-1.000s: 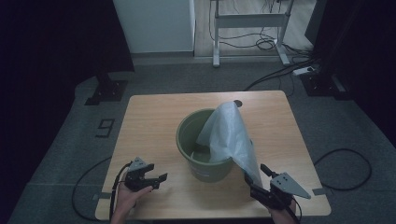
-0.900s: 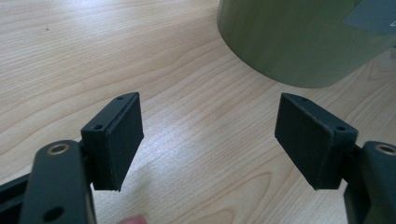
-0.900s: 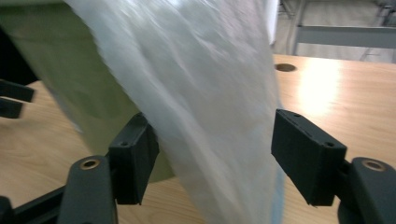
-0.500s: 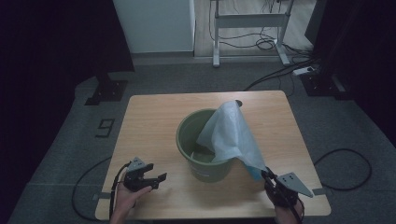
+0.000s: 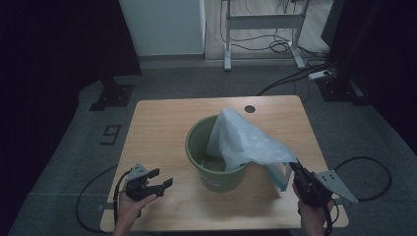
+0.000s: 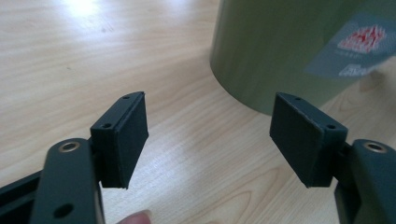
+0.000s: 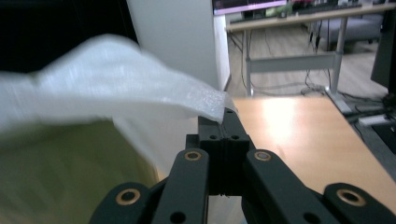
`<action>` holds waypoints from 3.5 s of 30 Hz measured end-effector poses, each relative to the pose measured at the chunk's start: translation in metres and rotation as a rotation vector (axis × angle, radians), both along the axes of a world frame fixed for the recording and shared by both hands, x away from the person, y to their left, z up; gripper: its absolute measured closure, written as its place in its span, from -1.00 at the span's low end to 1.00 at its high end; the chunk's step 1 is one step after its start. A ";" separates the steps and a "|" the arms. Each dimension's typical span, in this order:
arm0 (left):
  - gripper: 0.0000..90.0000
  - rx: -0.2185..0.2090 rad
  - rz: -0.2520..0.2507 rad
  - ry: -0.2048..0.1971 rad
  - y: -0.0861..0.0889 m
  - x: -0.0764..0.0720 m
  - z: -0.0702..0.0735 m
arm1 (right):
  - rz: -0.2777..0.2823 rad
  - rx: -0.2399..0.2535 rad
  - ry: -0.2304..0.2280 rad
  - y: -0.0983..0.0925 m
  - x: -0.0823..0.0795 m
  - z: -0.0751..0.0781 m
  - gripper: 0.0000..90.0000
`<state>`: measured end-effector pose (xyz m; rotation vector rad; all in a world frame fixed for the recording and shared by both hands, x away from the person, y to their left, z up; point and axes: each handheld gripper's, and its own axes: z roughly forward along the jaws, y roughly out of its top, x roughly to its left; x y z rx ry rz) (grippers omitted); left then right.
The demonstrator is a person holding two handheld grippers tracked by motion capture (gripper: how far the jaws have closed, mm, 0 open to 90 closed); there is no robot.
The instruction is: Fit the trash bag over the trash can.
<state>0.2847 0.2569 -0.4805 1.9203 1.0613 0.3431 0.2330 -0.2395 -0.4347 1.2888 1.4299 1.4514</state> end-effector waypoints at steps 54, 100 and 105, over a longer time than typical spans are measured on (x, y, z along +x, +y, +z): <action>-0.33 -0.137 -0.106 -0.198 -0.040 -0.036 0.075 | 0.273 0.014 -0.005 0.047 0.030 0.032 0.95; -0.31 -0.122 -0.039 -0.134 -0.055 -0.041 0.064 | 0.185 0.015 -0.103 0.046 0.042 0.033 0.98; -0.31 -0.136 -0.044 -0.139 -0.059 -0.044 0.067 | 0.250 0.036 -0.142 0.066 0.038 0.046 0.98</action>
